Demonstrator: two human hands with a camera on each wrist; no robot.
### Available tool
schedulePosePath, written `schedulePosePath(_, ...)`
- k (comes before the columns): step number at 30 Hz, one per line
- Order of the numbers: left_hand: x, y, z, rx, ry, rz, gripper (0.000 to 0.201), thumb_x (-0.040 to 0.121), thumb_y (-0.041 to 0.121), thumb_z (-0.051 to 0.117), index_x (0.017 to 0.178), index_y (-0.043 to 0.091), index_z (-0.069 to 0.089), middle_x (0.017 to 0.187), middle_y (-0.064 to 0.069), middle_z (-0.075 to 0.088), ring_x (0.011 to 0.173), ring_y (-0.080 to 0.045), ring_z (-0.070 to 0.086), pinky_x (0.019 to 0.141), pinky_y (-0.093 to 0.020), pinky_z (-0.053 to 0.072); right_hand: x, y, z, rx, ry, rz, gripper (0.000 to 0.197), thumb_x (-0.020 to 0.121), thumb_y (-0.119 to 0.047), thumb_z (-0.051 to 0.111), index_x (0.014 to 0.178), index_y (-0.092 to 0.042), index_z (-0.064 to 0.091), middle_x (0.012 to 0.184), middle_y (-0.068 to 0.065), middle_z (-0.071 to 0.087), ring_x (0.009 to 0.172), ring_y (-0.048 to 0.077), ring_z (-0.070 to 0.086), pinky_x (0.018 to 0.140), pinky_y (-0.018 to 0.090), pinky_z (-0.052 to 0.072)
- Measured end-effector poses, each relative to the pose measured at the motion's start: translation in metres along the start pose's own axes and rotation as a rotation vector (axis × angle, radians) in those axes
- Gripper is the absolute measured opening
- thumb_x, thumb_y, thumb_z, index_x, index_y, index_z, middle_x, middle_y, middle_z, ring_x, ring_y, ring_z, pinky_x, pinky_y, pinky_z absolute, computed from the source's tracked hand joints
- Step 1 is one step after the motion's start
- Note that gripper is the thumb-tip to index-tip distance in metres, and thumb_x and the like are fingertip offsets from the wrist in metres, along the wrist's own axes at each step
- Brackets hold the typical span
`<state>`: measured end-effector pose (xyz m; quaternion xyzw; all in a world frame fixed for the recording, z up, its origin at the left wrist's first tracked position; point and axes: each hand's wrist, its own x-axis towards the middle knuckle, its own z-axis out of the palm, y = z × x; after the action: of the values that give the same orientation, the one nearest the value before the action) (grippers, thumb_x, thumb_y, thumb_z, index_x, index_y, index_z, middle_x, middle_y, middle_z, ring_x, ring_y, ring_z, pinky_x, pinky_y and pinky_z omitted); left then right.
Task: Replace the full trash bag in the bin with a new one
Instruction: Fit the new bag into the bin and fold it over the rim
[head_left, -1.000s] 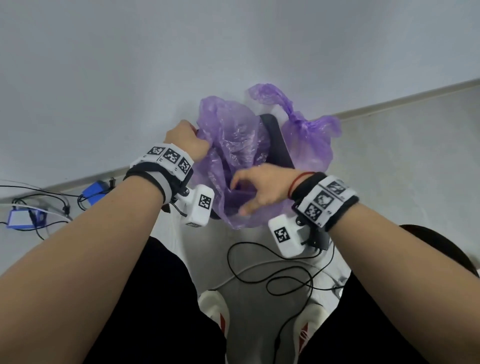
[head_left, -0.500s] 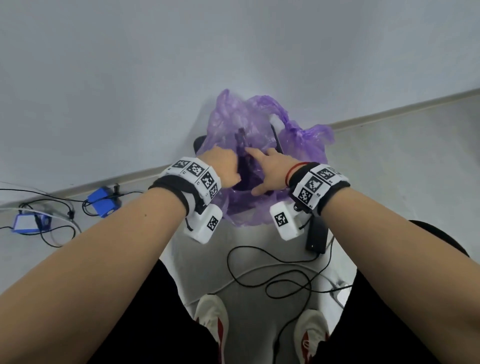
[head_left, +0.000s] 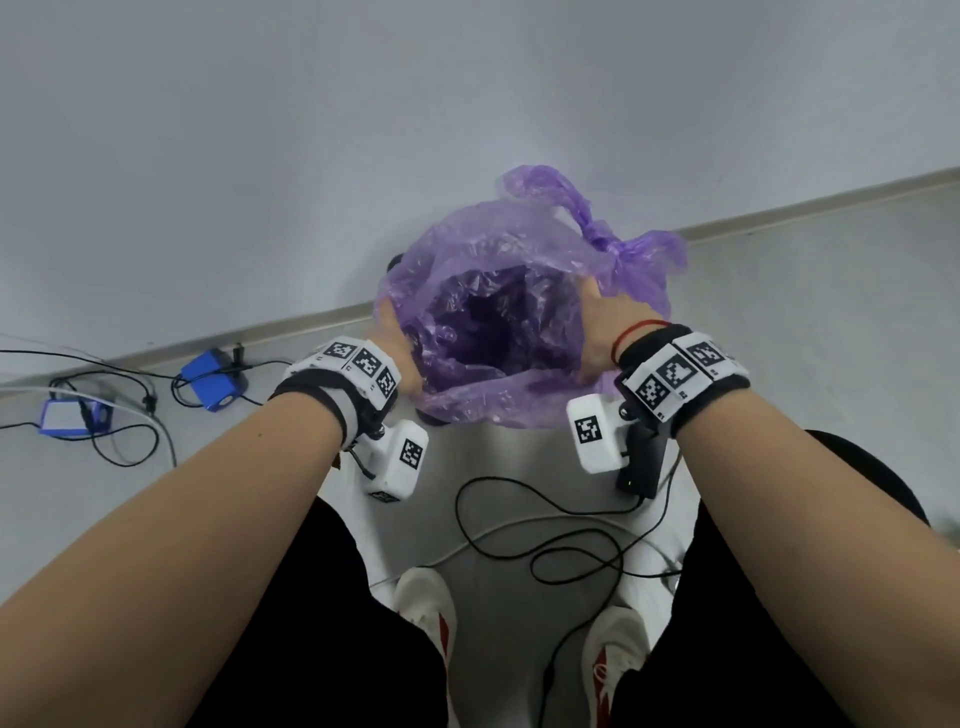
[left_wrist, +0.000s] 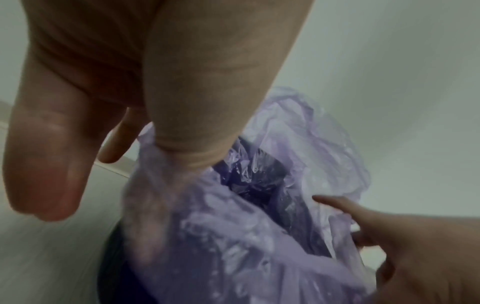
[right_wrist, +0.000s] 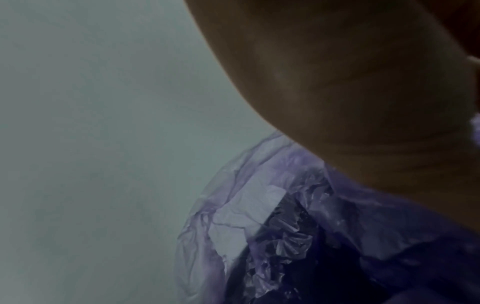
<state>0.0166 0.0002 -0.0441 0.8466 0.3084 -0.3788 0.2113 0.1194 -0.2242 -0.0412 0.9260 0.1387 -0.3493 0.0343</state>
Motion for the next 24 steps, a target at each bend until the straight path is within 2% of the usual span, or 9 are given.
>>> schedulePosePath(3, -0.007, 0.002, 0.0, 0.056, -0.062, 0.011, 0.131, 0.082, -0.001, 0.073, 0.145, 0.024, -0.039, 0.105, -0.025, 0.068, 0.058, -0.018, 0.059, 0.041, -0.024, 0.048, 0.007, 0.01, 0.01, -0.028, -0.065, 0.015, 0.123, 0.064, -0.012, 0.087, 0.152, -0.013, 0.002, 0.114, 0.021, 0.066, 0.099, 0.039, 0.067, 0.086, 0.049, 0.057)
schedulePosePath(5, 0.001, 0.001, 0.008, 0.094, -0.051, -0.005, 0.133, 0.082, -0.001, 0.074, 0.144, 0.027, -0.041, 0.11, -0.026, 0.065, 0.066, -0.023, 0.062, 0.048, -0.028, 0.051, 0.01, 0.013, 0.016, -0.076, -0.074, 0.031, 0.111, 0.068, -0.014, 0.085, 0.151, -0.005, 0.013, 0.118, 0.02, 0.066, 0.105, 0.038, 0.065, 0.09, 0.048, 0.056)
schedulePosePath(8, 0.019, -0.014, 0.028, 0.07, -0.02, -0.095, 0.152, 0.067, 0.003, 0.085, 0.136, 0.042, -0.045, 0.131, -0.034, 0.055, 0.088, -0.039, 0.066, 0.071, -0.048, 0.06, 0.012, 0.019, 0.018, -0.092, -0.112, 0.036, 0.079, 0.068, -0.018, 0.086, 0.135, 0.002, 0.047, 0.115, 0.014, 0.069, 0.105, 0.031, 0.067, 0.091, 0.041, 0.055)
schedulePosePath(12, 0.028, -0.023, 0.04, -0.043, 0.175, -0.036, 0.118, 0.08, 0.004, 0.075, 0.155, 0.016, -0.015, 0.136, -0.027, 0.054, 0.115, -0.042, 0.06, 0.098, -0.046, 0.05, 0.024, 0.034, 0.033, 0.066, -0.053, 0.079, 0.092, 0.062, -0.023, 0.091, 0.136, -0.001, 0.039, 0.111, 0.016, 0.068, 0.103, 0.033, 0.066, 0.09, 0.042, 0.055)
schedulePosePath(16, 0.04, -0.019, 0.037, -0.188, 0.405, -0.053, 0.098, 0.089, 0.006, 0.065, 0.157, 0.016, -0.005, 0.133, -0.029, 0.054, 0.114, -0.042, 0.058, 0.096, -0.043, 0.048, 0.037, 0.041, 0.04, 0.258, 0.101, 0.146, 0.104, 0.072, -0.014, 0.083, 0.15, -0.004, 0.014, 0.12, 0.025, 0.063, 0.112, 0.041, 0.061, 0.095, 0.047, 0.052)
schedulePosePath(19, 0.038, -0.014, 0.021, -0.335, 0.388, -0.074, 0.088, 0.098, 0.015, 0.054, 0.156, 0.027, -0.01, 0.108, -0.024, 0.06, 0.081, -0.033, 0.065, 0.067, -0.037, 0.055, 0.045, 0.046, 0.028, 0.339, 0.188, 0.128, 0.092, 0.08, -0.008, 0.07, 0.151, -0.007, 0.012, 0.124, 0.026, 0.06, 0.115, 0.044, 0.059, 0.097, 0.047, 0.05)
schedulePosePath(20, 0.038, -0.015, 0.014, -0.375, 0.368, -0.077, 0.081, 0.1, 0.017, 0.05, 0.157, 0.028, -0.005, 0.104, -0.021, 0.061, 0.078, -0.031, 0.066, 0.064, -0.036, 0.057, 0.047, 0.047, 0.022, 0.354, 0.209, 0.12, 0.086, 0.082, -0.007, 0.065, 0.151, -0.008, 0.014, 0.125, 0.026, 0.06, 0.115, 0.045, 0.058, 0.098, 0.048, 0.049)
schedulePosePath(22, 0.038, -0.016, -0.002, -0.419, 0.361, -0.067, 0.071, 0.096, 0.014, 0.051, 0.157, 0.021, 0.015, 0.115, -0.017, 0.062, 0.093, -0.033, 0.067, 0.078, -0.04, 0.059, 0.053, 0.049, 0.011, 0.402, 0.272, 0.095, 0.075, 0.083, -0.006, 0.058, 0.15, -0.01, 0.024, 0.128, 0.025, 0.059, 0.117, 0.043, 0.058, 0.1, 0.048, 0.049)
schedulePosePath(24, 0.039, -0.014, -0.013, -0.475, 0.402, -0.048, 0.067, 0.092, 0.014, 0.057, 0.153, 0.016, 0.028, 0.136, -0.014, 0.057, 0.094, -0.026, 0.065, 0.08, -0.031, 0.058, 0.056, 0.047, 0.001, 0.488, 0.348, 0.052, 0.068, 0.083, -0.01, 0.058, 0.147, -0.014, 0.034, 0.126, 0.023, 0.061, 0.115, 0.041, 0.059, 0.1, 0.045, 0.049)
